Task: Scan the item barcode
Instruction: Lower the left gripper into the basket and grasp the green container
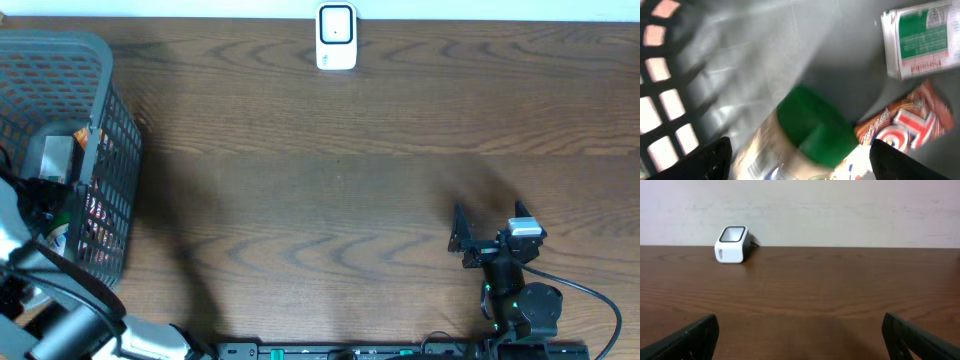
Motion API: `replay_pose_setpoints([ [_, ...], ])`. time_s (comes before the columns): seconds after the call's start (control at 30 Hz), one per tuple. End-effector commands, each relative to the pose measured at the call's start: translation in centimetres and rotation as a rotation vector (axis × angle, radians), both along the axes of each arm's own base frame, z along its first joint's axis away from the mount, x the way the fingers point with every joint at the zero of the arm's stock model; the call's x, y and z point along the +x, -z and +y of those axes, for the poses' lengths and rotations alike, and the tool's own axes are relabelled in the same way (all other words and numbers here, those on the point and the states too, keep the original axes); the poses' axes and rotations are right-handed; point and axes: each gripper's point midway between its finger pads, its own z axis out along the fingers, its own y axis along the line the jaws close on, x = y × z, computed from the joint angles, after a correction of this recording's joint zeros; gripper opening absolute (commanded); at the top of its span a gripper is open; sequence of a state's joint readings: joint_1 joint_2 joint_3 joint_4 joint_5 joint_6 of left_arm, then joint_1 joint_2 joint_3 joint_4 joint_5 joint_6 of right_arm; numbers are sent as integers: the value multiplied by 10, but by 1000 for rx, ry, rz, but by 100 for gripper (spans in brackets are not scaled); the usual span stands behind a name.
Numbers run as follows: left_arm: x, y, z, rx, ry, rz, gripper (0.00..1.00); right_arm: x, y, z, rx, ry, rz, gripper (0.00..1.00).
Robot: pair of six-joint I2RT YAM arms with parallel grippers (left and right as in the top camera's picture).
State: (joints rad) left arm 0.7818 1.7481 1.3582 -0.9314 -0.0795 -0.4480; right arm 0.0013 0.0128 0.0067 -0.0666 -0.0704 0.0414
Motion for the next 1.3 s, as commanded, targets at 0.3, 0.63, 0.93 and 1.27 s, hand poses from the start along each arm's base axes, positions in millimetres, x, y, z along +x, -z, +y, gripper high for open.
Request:
replay_pose_setpoints([
  [0.3, -8, 8, -7, -37, 137, 62, 86, 0, 1, 2, -5, -7, 0, 99],
  [0.63, -7, 42, -16, -128, 176, 126, 86, 0, 1, 2, -5, -7, 0, 99],
  [0.93, -10, 54, -18, -157, 176, 152, 84, 0, 1, 2, -5, -7, 0, 99],
  [1.27, -8, 54, -17, -152, 171, 147, 56, 0, 1, 2, -5, -7, 0, 99],
])
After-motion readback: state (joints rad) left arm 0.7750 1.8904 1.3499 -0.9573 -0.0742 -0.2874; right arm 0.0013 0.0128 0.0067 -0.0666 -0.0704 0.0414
